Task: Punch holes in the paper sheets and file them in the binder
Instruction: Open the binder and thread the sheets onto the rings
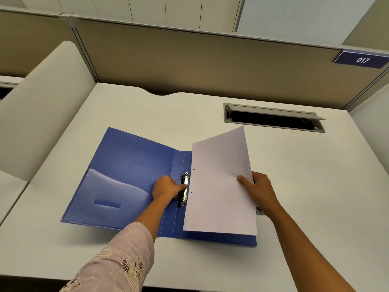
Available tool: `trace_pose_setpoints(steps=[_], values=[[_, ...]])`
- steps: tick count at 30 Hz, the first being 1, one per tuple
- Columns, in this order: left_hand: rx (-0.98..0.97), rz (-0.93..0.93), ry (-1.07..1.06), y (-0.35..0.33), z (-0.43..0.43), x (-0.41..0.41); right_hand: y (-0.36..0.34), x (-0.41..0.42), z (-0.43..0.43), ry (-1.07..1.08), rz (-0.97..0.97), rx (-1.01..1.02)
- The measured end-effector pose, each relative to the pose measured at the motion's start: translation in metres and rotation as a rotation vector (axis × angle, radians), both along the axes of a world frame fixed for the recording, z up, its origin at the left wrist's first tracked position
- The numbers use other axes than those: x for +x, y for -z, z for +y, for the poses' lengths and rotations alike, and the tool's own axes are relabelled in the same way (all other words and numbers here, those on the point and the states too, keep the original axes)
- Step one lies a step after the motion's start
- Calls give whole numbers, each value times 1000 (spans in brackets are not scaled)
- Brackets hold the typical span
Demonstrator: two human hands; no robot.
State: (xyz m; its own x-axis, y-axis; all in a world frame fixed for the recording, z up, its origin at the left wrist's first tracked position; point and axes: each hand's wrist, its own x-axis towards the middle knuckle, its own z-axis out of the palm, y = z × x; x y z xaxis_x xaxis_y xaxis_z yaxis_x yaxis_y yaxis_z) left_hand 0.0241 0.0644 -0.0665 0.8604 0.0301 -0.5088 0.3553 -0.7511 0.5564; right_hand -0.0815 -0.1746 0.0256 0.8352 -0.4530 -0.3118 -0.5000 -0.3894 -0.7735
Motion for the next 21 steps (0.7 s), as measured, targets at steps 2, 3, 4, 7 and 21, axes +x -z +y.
trace_pose_setpoints(steps=[2,3,4,7,21], values=[[1,0,3,1,0,0,-2,3,2,-26,-6,-11],[2,-2,3,1,-1,0,-4,4,3,-42,-10,-20],[3,-3,4,2,-2,1,-5,5,4,-56,-12,-28],[2,-6,1,4,-2,3,-8,10,9,-82,-7,-49],[42,-49,66,8,-3,0,-27,34,35,-187,45,-283]])
